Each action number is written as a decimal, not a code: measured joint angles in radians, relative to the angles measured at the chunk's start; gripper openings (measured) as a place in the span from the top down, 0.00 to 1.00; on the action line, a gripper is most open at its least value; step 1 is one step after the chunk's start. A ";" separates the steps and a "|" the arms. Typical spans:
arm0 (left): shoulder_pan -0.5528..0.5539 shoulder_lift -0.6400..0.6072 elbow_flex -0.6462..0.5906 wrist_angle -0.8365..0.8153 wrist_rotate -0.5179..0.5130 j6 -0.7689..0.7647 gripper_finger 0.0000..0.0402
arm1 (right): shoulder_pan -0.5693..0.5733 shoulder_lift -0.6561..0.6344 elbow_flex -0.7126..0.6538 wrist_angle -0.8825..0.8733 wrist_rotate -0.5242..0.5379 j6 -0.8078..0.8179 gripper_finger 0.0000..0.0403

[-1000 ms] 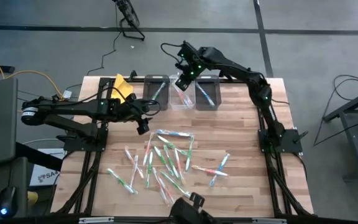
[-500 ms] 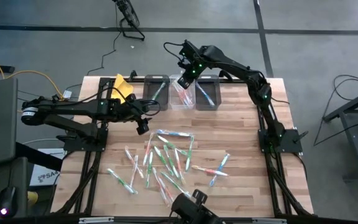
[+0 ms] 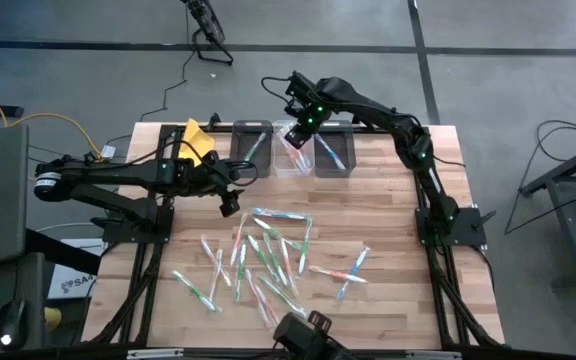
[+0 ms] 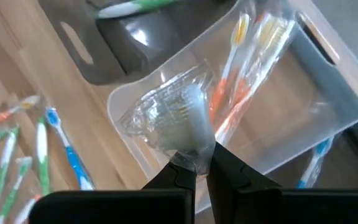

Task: Pick & Place Toothbrushes
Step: Put the orange toothbrush into the transparent bin, then put the blue toothbrush into the right black bin

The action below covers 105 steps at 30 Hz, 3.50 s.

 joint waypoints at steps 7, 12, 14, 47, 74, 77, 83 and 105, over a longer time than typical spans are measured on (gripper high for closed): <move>0.000 0.000 0.000 -0.001 0.001 -0.002 0.38 | 0.005 0.042 0.001 0.023 0.007 0.000 0.97; 0.000 0.000 0.000 -0.001 0.001 -0.002 0.38 | 0.005 0.048 0.001 0.033 0.076 0.007 0.90; 0.000 0.000 0.000 -0.001 0.001 -0.002 0.38 | 0.006 0.048 0.001 0.040 0.092 0.014 0.85; 0.000 0.000 0.000 -0.080 -0.001 -0.046 0.38 | 0.083 0.008 0.002 0.003 0.136 -0.065 0.97; 0.000 -0.133 -0.138 -0.019 -0.011 -0.093 0.38 | 0.351 -0.411 -0.422 0.022 0.328 -0.044 0.97; 0.000 -0.136 -0.138 -0.014 -0.011 -0.093 0.38 | 0.382 -0.510 -0.601 0.158 0.340 -0.022 0.97; 0.000 -0.135 -0.138 0.007 -0.011 -0.092 0.38 | 0.458 -0.646 -0.864 0.286 0.338 0.005 0.97; 0.000 -0.134 -0.138 0.015 -0.011 -0.100 0.38 | 0.552 -0.616 -1.182 0.760 0.227 -0.078 0.50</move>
